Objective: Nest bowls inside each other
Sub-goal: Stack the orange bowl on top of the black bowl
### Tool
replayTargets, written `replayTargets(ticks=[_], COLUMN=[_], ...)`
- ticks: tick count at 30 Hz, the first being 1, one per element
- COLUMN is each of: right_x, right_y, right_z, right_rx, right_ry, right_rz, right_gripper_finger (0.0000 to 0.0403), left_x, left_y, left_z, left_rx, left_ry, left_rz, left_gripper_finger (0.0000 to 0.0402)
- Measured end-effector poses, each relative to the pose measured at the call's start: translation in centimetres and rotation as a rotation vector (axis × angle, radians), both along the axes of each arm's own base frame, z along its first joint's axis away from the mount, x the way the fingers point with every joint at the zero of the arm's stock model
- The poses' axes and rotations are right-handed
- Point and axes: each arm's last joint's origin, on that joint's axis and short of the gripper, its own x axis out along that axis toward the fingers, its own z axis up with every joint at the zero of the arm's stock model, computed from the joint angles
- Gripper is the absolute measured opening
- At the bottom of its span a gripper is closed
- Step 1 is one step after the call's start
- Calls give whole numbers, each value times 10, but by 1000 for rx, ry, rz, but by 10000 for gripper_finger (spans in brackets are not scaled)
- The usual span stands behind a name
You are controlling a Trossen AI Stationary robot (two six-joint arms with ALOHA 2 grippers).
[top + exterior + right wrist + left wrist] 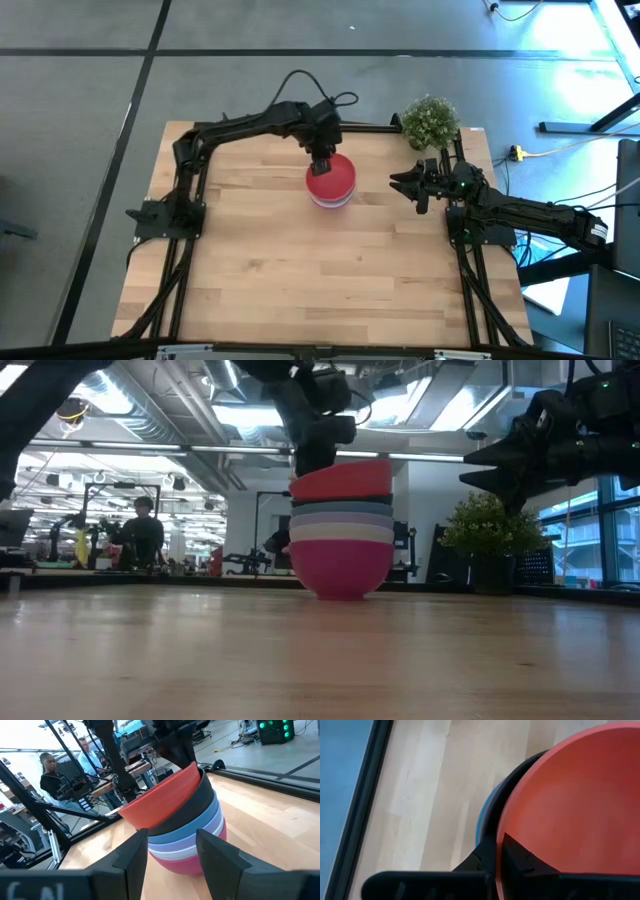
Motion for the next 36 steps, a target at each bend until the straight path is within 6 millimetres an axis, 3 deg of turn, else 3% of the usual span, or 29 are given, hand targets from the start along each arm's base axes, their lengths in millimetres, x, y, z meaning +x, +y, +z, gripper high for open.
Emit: replayTargets(ticks=[27,36], right_x=[0,0], right_y=[0,1], right_z=[0,0], right_rx=[-24,-4], right_ry=[4,-1], right_rz=[0,20], right_gripper_finger=[169,169], left_x=[-1,0], left_y=[-7,-9], left_z=[-7,-6], left_rx=[71,49], left_ry=[131,96], left_rz=[35,6], left_gripper_finger=[1,57])
